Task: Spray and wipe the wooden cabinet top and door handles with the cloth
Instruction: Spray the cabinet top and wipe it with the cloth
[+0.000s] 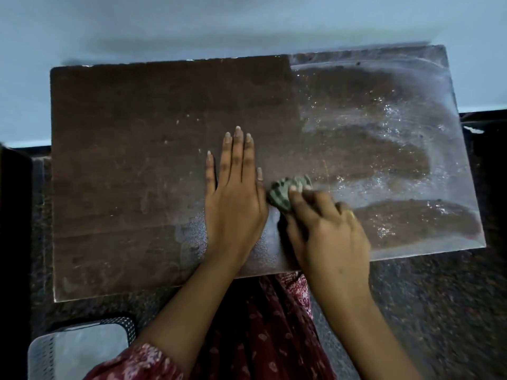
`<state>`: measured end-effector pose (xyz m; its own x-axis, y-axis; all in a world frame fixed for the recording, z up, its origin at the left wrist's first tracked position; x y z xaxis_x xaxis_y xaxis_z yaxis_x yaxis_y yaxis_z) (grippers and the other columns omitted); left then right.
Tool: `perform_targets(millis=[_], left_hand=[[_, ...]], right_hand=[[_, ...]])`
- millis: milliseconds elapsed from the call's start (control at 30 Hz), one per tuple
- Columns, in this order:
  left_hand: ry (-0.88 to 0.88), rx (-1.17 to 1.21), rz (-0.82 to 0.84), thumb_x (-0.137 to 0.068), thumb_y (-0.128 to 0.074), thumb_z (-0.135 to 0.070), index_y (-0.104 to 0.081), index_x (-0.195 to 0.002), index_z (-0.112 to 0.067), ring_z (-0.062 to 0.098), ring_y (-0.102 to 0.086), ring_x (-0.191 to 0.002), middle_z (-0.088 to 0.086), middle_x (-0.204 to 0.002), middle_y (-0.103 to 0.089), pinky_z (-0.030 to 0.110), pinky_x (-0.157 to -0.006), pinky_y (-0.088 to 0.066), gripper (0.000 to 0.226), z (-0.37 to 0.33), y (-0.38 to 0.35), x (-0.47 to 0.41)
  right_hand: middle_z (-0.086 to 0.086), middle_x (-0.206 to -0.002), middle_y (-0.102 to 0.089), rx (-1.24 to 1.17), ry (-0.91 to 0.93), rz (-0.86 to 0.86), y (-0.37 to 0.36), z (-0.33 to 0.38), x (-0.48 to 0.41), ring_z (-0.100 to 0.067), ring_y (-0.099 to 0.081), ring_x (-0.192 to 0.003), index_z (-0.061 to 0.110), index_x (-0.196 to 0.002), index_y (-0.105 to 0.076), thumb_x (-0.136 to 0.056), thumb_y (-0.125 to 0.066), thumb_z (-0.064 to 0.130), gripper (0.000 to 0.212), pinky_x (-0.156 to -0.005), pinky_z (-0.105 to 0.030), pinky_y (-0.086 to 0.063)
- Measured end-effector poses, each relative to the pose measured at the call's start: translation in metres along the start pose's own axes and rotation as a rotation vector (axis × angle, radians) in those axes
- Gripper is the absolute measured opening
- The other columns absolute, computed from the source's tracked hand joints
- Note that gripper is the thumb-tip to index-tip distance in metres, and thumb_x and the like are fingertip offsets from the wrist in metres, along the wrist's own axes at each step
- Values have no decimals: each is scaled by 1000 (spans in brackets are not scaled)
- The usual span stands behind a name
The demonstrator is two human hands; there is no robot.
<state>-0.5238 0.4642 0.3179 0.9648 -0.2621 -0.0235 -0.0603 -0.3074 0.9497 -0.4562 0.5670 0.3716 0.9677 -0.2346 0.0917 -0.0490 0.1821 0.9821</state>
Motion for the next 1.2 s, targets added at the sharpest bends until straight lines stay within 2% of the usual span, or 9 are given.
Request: perform_targets(millis=[100,267,400,600,767,900,967,1067,1200], left_hand=[[-2,13,-19,-100,-25,-25,-23,-149,-7,19,-12,-147,8,-159,-20,43,-120,-8,53,-1,0,0],[-41,96,-42,-100,-33,-25,-31,-146,-6,21,-18,-146,10,-156,-27,41,-120,-11,50,-3,3,9],[-58,105,-2,-99,-33,-32,-31,-146,-7,20,-18,-146,9,-156,-27,43,-119,-12,54,-16,3,29],[-74,96,36,-99,-29,-32,-25,-149,-8,19,-12,-147,7,-158,-21,39,-120,-5,55,-24,-6,29],[-77,60,3,-98,-27,-24,-28,-148,-8,20,-17,-146,7,-157,-25,38,-119,-8,52,-30,-8,8],[-33,84,-24,-98,-28,-18,-28,-148,-8,20,-16,-147,8,-157,-24,35,-118,-6,50,-26,-6,-35],[13,115,-41,-98,-29,-16,-27,-148,-7,21,-15,-147,9,-158,-23,35,-118,-5,51,-22,-5,-54],[30,111,-61,-97,-29,-13,-26,-148,-5,22,-13,-147,11,-158,-21,37,-120,-4,52,-21,-6,-63],[36,81,-67,-97,-29,-13,-23,-148,-5,21,-12,-147,11,-158,-20,41,-121,-5,52,-22,-9,-62]], right_hand=[[0,-104,-69,-4,-33,74,-4,-3,34,-26,-61,-71,20,-108,-70,-76,-58,33,37,-54,-29,-49],[5,-104,-70,-72,-54,72,-5,-13,78,-26,-60,-68,27,-106,-71,-79,-45,34,38,-52,-30,-49],[9,-105,-70,-97,-69,54,-1,-27,86,-24,-56,-64,30,-104,-73,-79,-47,33,36,-53,-28,-47],[6,-105,-70,-42,0,0,6,-34,45,-23,-58,-76,25,-107,-71,-79,-53,33,34,-59,-24,-43],[0,-95,-72,-52,64,-99,7,-31,-16,-29,-58,-66,21,-99,-74,-73,-63,25,29,-54,-27,-44],[-5,-88,-70,-82,95,-142,8,-26,-65,-33,-57,-63,18,-93,-75,-72,-61,20,25,-53,-30,-43],[-5,-93,-68,-61,99,-148,10,-22,-90,-35,-58,-69,18,-97,-73,-77,-58,21,25,-55,-30,-41],[-2,-116,-59,6,133,-144,11,-15,-132,-32,-56,-94,23,-116,-64,-90,-48,24,30,-66,-29,-34],[-1,-125,-53,10,120,-174,16,-6,-190,-29,-53,-107,21,-120,-61,-95,-44,24,30,-76,-31,-42]])
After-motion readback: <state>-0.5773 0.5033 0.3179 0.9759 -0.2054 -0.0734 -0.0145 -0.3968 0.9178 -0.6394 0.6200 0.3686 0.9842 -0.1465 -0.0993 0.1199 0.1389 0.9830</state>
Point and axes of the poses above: each hand's wrist, its own x-axis away from the middle knuckle, its own y-axis out of the back of the hand, z = x × y, the point moved 5 cm from there along -x, towards the middle knuckle
